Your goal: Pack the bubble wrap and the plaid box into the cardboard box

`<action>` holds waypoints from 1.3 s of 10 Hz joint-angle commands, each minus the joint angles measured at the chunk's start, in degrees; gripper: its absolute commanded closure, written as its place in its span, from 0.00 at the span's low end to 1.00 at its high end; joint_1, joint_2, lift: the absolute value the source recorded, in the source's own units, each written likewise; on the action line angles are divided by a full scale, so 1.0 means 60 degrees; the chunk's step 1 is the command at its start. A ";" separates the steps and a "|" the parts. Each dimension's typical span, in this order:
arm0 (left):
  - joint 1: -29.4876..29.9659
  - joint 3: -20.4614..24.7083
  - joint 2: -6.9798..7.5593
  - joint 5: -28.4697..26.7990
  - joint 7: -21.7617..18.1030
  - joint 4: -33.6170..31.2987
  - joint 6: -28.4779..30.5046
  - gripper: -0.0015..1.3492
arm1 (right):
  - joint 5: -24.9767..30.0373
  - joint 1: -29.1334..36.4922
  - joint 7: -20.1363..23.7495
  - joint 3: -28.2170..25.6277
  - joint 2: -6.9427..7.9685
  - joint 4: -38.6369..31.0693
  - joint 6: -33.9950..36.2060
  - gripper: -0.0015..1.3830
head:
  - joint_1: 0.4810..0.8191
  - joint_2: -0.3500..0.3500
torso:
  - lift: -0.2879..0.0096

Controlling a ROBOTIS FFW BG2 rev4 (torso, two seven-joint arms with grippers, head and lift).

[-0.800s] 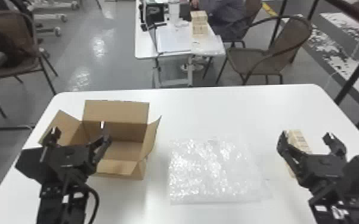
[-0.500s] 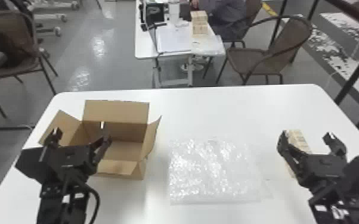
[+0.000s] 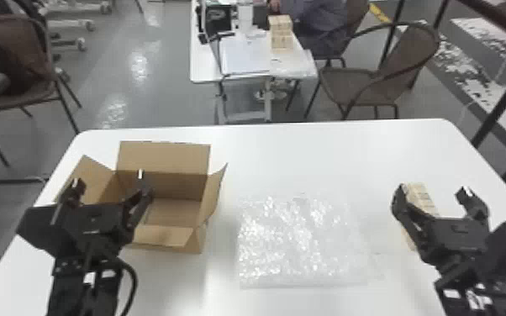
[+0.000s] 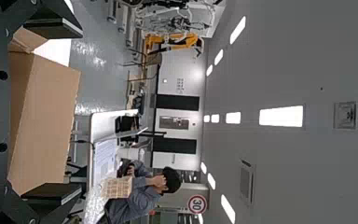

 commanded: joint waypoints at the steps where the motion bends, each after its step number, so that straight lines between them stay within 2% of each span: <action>1: -0.0143 0.0346 0.0022 0.0426 -0.0058 -0.0044 0.0360 0.13 | -0.0073 0.0000 0.0000 0.0000 0.0009 0.0052 -0.0100 0.16 | 0.63 0.56 | 0.63; 3: -0.0568 0.1122 0.0095 0.0968 -0.0600 -0.0059 0.0960 0.22 | -0.0117 -0.0030 0.0000 0.0044 0.0009 0.0081 -0.0115 0.16 | 0.63 0.59 | 0.63; 5: -0.1036 0.2236 0.0080 0.1261 -0.1406 -0.0059 0.1869 0.23 | -0.0190 -0.0073 0.0000 0.0146 0.0009 0.0125 -0.0115 0.16 | 0.63 0.65 | 0.63; 7: -0.1227 0.3202 0.0022 0.1730 -0.1640 0.0146 0.2777 0.21 | -0.0249 -0.0117 0.0015 0.0249 0.0009 0.0183 -0.0115 0.16 | 0.63 0.74 | 0.63; 9: -0.1388 0.3730 0.0037 0.2828 -0.1875 0.0644 0.3114 0.22 | -0.0264 -0.0117 0.0015 0.0278 0.0009 0.0198 -0.0115 0.16 | 0.63 0.81 | 0.63; 11: -0.1725 0.4023 0.0242 0.3648 -0.2710 0.1098 0.4154 0.22 | -0.0264 -0.0147 0.0015 0.0322 0.0009 0.0213 -0.0115 0.16 | 0.63 0.85 | 0.63; 13: -0.1857 0.3920 0.0447 0.4630 -0.3003 0.1479 0.4432 0.22 | -0.0278 -0.0161 0.0015 0.0352 0.0009 0.0227 -0.0115 0.16 | 0.63 0.84 | 0.63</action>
